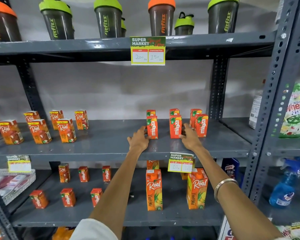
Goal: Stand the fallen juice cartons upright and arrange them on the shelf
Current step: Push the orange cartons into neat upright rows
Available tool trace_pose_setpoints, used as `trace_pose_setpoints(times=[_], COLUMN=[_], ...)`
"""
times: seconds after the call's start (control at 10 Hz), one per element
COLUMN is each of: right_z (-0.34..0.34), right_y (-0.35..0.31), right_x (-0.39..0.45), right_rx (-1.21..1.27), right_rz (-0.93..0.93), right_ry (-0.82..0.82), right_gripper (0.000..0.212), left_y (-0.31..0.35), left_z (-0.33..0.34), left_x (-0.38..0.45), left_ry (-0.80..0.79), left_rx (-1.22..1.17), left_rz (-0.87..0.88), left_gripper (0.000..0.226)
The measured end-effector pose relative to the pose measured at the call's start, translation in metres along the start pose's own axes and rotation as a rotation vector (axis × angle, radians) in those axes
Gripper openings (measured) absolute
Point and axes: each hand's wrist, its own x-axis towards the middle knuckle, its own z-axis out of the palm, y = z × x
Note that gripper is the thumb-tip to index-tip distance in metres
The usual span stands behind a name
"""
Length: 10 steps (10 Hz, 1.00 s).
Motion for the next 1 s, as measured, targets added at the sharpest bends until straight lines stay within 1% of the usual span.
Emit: trace_pose_setpoints(times=[0.4, 0.5, 0.6, 0.7, 0.8, 0.9, 1.0], right_z=[0.002, 0.000, 0.000, 0.000, -0.010, -0.035, -0.070], right_y=[-0.001, -0.002, -0.003, -0.007, -0.023, -0.063, -0.117], right_x=[-0.001, -0.001, -0.012, -0.044, -0.065, -0.076, -0.070], right_rx=[-0.007, -0.006, 0.001, -0.115, -0.362, -0.414, -0.442], right_rz=[0.004, 0.031, -0.001, -0.210, -0.508, -0.741, -0.807], right_ry=[0.004, -0.007, 0.031, 0.168, 0.375, 0.555, 0.721], right_gripper=[0.044, 0.055, 0.072, 0.070, 0.051, 0.049, 0.052], left_y=[0.001, 0.001, 0.008, 0.015, 0.022, 0.048, 0.093], left_z=[-0.003, -0.002, -0.007, -0.017, -0.030, -0.059, -0.096], left_x=[0.000, 0.000, -0.011, -0.034, -0.053, -0.064, -0.059], left_ry=[-0.003, -0.012, 0.046, 0.229, 0.416, 0.585, 0.701], left_rx=[0.013, 0.016, -0.022, 0.099, 0.282, 0.358, 0.403], left_rz=[-0.009, -0.013, 0.022, 0.237, 0.511, 0.731, 0.759], left_gripper=[0.042, 0.048, 0.069, 0.071, 0.063, 0.060, 0.060])
